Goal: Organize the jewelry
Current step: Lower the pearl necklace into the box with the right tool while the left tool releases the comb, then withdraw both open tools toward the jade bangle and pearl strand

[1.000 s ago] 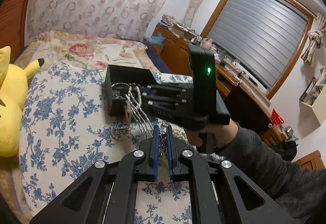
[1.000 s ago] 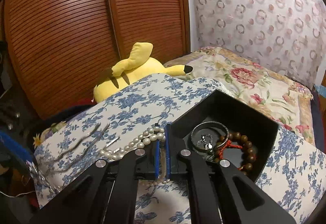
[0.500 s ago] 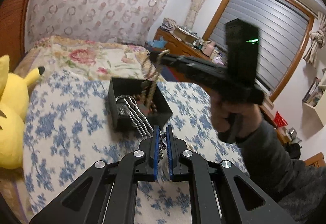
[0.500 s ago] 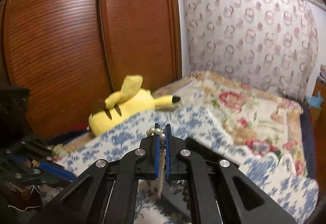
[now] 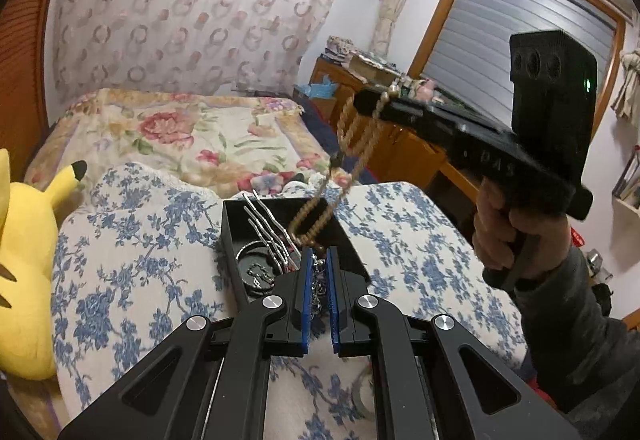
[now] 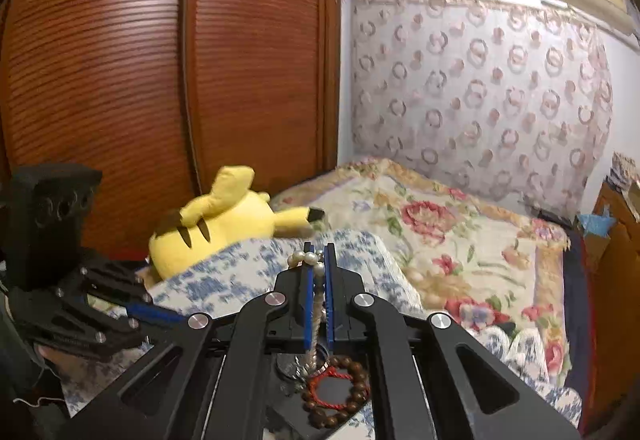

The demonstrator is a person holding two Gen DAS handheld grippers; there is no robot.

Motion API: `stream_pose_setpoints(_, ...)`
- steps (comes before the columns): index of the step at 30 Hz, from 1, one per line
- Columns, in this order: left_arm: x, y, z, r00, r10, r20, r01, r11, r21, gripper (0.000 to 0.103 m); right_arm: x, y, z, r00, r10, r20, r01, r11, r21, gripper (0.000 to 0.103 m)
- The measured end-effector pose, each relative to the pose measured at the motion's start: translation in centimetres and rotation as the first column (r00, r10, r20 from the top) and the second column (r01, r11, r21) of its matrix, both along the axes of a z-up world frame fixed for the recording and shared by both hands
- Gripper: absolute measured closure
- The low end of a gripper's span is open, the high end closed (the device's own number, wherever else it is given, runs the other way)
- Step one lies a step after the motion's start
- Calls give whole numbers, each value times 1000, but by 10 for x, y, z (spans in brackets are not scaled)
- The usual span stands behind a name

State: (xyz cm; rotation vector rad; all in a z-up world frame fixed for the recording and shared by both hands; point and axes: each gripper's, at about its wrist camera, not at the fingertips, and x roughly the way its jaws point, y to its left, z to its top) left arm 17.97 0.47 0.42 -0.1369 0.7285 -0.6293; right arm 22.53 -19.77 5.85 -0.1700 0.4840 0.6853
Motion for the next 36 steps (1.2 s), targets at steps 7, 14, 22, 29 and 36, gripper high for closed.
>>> stream_pose_setpoints(7, 21, -9, -15, 1000, 5, -27, -5, 1000, 26, 97, 16, 0, -48, 994, -28, -104, 22, 998, -60, 97)
stream_pose_setpoints(14, 35, -18, -22, 999, 20, -35, -18, 998, 58, 97, 18, -1, -77, 984, -64, -167, 45, 992, -119, 91)
stream_pose_setpoints(22, 47, -28, -29, 999, 26, -39, -22, 996, 91, 97, 8, -26, -80, 979, -105, -173, 88, 991, -104, 65)
stream_pose_setpoints(29, 52, -36, -33, 998, 60, -19, -57, 989, 140, 96, -7, -40, -83, 977, -130, -168, 115, 988, -99, 65)
stream_pose_setpoints(36, 40, -33, -29, 996, 94, 9, -94, 980, 174, 74, -30, -48, -88, 977, -138, -165, 125, 988, -87, 65)
